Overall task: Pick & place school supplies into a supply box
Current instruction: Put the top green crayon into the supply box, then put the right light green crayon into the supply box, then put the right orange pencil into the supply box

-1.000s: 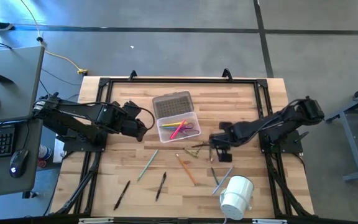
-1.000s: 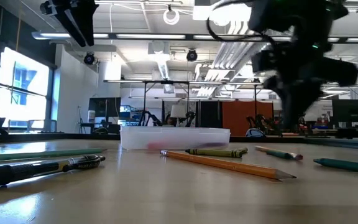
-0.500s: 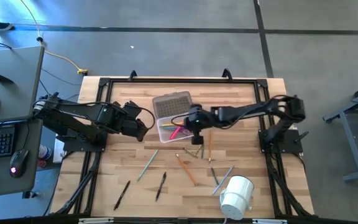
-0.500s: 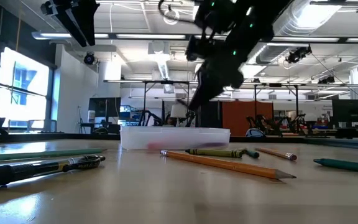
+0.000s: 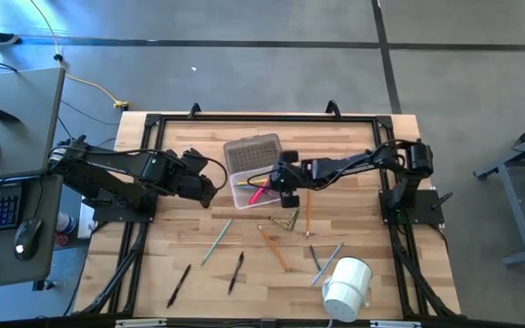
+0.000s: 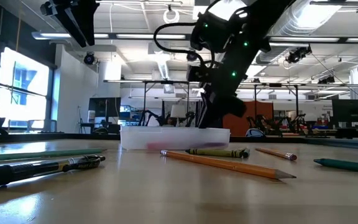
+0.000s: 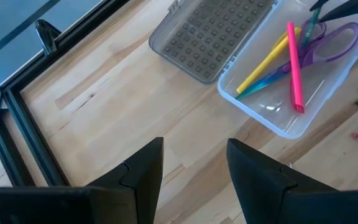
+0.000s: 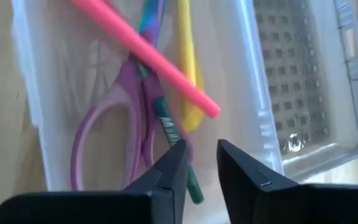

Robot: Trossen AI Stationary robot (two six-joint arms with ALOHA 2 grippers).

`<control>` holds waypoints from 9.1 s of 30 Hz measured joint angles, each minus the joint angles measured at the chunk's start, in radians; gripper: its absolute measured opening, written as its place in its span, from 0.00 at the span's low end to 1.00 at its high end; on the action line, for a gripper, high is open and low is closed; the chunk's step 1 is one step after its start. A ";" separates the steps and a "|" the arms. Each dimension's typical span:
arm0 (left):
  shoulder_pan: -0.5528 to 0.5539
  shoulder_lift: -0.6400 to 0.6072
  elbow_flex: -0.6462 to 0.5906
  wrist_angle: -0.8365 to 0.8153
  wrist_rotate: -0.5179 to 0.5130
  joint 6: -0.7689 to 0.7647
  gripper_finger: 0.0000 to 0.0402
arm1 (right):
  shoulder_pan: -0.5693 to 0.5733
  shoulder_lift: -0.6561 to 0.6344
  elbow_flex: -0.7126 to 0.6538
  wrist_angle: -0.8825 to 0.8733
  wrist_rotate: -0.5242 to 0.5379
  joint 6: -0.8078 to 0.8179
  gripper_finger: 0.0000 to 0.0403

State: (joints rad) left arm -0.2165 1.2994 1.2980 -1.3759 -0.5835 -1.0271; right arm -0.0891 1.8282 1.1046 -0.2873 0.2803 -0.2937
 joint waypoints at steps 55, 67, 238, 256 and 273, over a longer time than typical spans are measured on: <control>0.000 0.000 0.001 0.100 0.032 0.028 0.53 | 0.155 -0.124 -0.303 0.147 -0.515 -0.254 0.28; 0.000 0.000 0.000 0.102 0.026 0.031 0.53 | 0.141 -0.065 -0.299 0.173 -0.526 -0.282 0.25; 0.000 0.013 0.000 0.154 0.043 0.035 0.53 | 0.362 -0.140 -0.006 -0.096 -0.067 0.189 0.30; 0.000 0.034 0.000 0.155 0.041 0.035 0.53 | 0.438 -0.100 -0.008 -0.435 -0.057 0.573 0.29; 0.000 0.078 0.000 0.155 0.106 0.053 0.53 | 0.379 -0.100 -0.008 -0.468 -0.274 -0.132 0.29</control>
State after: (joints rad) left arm -0.2165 1.3770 1.2984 -1.2205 -0.4778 -0.9737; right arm 0.2903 1.7283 1.0969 -0.7555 0.0065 -0.4259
